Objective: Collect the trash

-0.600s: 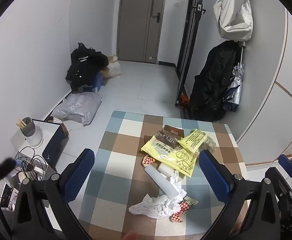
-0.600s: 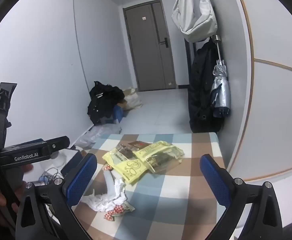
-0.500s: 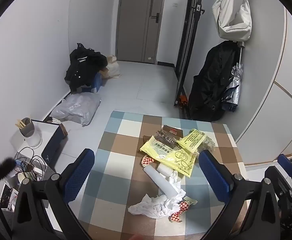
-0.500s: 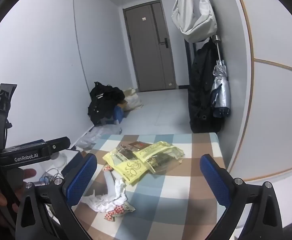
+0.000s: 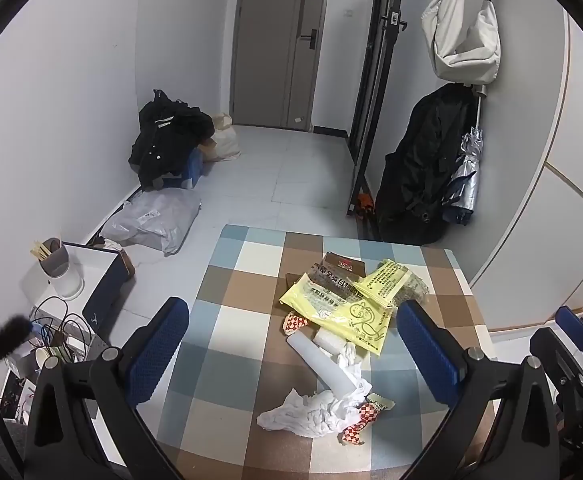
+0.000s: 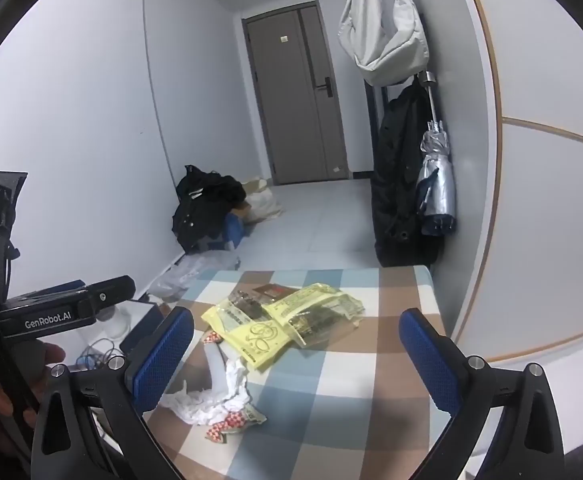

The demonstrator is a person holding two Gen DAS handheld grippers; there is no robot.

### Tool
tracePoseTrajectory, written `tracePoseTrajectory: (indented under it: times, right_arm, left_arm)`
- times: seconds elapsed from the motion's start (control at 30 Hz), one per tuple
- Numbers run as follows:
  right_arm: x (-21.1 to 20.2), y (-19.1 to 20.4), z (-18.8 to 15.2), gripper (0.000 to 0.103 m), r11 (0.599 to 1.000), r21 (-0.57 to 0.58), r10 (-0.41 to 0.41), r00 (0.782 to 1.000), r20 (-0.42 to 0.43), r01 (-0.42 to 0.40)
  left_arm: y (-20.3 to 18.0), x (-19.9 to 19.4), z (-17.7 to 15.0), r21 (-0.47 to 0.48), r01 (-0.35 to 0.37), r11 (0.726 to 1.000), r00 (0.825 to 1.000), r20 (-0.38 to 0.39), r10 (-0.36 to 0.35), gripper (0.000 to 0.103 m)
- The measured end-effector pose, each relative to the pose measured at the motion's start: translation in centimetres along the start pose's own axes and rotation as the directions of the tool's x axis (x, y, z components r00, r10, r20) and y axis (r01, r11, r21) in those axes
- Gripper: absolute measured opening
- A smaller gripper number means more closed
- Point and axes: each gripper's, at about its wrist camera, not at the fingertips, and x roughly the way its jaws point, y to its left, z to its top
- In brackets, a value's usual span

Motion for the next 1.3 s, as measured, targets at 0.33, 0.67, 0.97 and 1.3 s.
tracePoseTrajectory:
  times: [0.33,0.67,0.97,1.3]
  right_arm:
    - [-0.1,-0.11,-0.02,0.103,1.0,-0.004,-0.008,1.0,-0.002,0.008]
    - [0.02,-0.25,0.03,0.103,1.0,-0.003,-0.017,1.0,-0.001,0.017]
    - [-0.02,-0.27,0.05,0.103,1.0,-0.003,-0.02,1.0,0.0,0.02]
    - [-0.23,-0.44,0.15,0.103,1.0,0.0,-0.023,1.0,0.006,0.023]
  left_arm:
    - [0.09,0.0,0.03,0.01,0.014,1.0,1.0,0.0,-0.014,0.102]
    - [0.03,0.04,-0.14,0.009,0.022,1.0,1.0,-0.006,-0.022,0.102]
    - [0.01,0.0,-0.23,0.011,0.016,1.0,1.0,-0.009,-0.016,0.102]
    - [0.1,0.02,-0.09,0.009,0.018,1.0,1.0,-0.007,-0.018,0.102]
